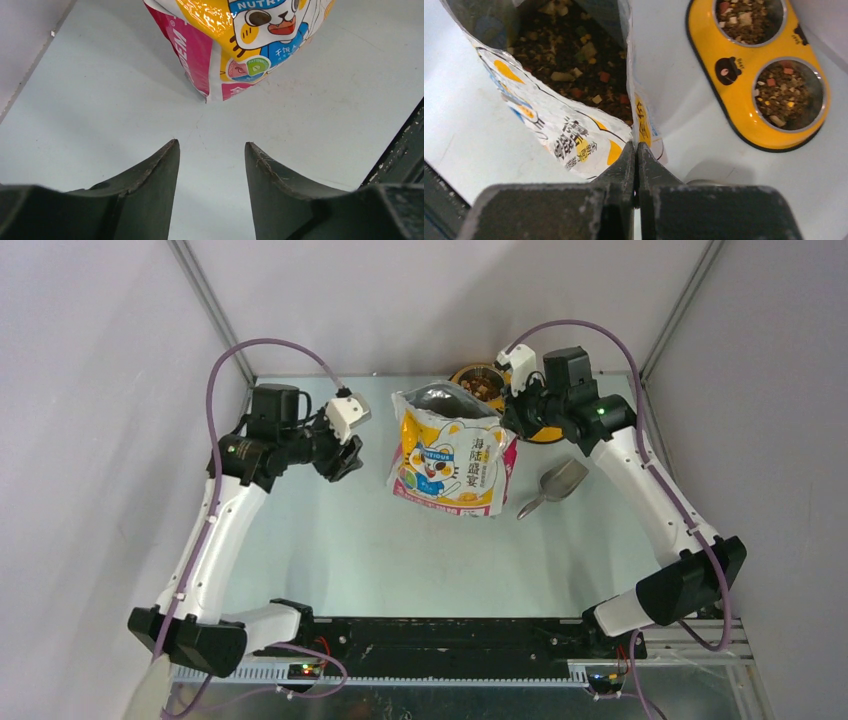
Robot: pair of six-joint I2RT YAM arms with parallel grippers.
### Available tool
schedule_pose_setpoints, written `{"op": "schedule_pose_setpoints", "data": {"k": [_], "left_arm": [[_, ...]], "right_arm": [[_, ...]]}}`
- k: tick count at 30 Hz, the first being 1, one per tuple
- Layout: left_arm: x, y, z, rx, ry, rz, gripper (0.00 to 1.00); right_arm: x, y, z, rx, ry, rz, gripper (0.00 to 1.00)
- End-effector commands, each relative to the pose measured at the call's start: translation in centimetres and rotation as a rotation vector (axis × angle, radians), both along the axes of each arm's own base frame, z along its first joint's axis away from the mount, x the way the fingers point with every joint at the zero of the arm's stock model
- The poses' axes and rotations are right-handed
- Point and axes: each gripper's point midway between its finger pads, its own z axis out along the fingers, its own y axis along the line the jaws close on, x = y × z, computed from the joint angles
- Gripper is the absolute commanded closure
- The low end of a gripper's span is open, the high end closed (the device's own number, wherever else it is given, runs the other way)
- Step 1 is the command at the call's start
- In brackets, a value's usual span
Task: Serve the pet food
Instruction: Move the pet food bag to the center of the board, then close the pet food bag at the center of the board.
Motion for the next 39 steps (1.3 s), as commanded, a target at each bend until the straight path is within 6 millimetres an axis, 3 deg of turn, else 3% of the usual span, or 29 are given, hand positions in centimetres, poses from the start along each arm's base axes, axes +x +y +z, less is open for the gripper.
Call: {"op": "schedule_pose_setpoints", "data": {"k": [1,4,6,7,10,13,19,22,24,25,26,27,28,31,37,39], "left_arm": [[1.7,-2.0,1.1,-0.074,-0.061,-0.043,0.41],[2.3,-3.4,2.0,-0.103,-0.084,-0.076,0.34],[2.7,-4.4,2.9,-0.097,-0.117,-0.105,0.22],[2.9,-5.0,2.9,-0.082,-0.127,-0.129,0.13],[3.6,-5.9,4.4,-0.040,-0.195,-0.184,0.02],[4.8,-6.7,4.3,0.029,-0.245,-0.266,0.00],[9.0,-7.7,5.1,0.116,-0.311,-0.336,0.00],[10.1,-8.3,4.3,0.148,-0.265,-0.394,0.00],[10.2,-8.6,3.4,0.175,-0.214,-0.444,0.00],[10.4,-8.8,4.6,0.178,-0.247,-0.471,0.00],[10.2,-8.8,2.6,0.192,-0.165,-0.495,0.00],[10.4,-8.9,3.4,0.196,-0.191,-0.513,0.00],[10.5,-9.0,2.2,0.205,-0.149,-0.530,0.00],[10.5,-9.1,1.5,0.218,-0.136,-0.561,0.01],[8.5,-8.7,0.7,0.217,-0.100,-0.634,0.01],[8.2,-8.9,0.5,0.209,-0.097,-0.642,0.05]], "right_arm": [[4.0,-1.7,6.5,0.028,-0.280,-0.108,1.00],[1.8,0.4,6.4,0.066,-0.231,0.030,1.00],[0.5,1.3,6.2,0.058,-0.211,0.106,1.00],[0.4,1.3,6.1,0.040,-0.219,0.122,1.00],[0.8,0.5,6.1,0.006,-0.229,0.091,1.00],[1.0,-0.4,6.2,-0.008,-0.227,0.095,1.00],[-0.7,-0.9,4.7,-0.050,-0.188,0.156,1.00],[-1.2,-0.8,4.6,-0.046,-0.184,0.169,1.00],[-1.2,-0.9,4.8,-0.045,-0.187,0.165,1.00],[-1.2,-0.9,4.9,-0.046,-0.190,0.163,1.00],[-1.1,-1.0,4.9,-0.047,-0.192,0.163,1.00],[-1.1,-1.0,4.9,-0.049,-0.192,0.161,1.00],[-1.1,-1.0,5.0,-0.051,-0.193,0.163,1.00],[-1.1,-1.2,5.0,-0.054,-0.193,0.162,1.00],[-0.5,-1.9,5.3,-0.032,-0.184,0.147,1.00],[-0.3,-2.0,5.4,-0.031,-0.181,0.142,1.00]]}}
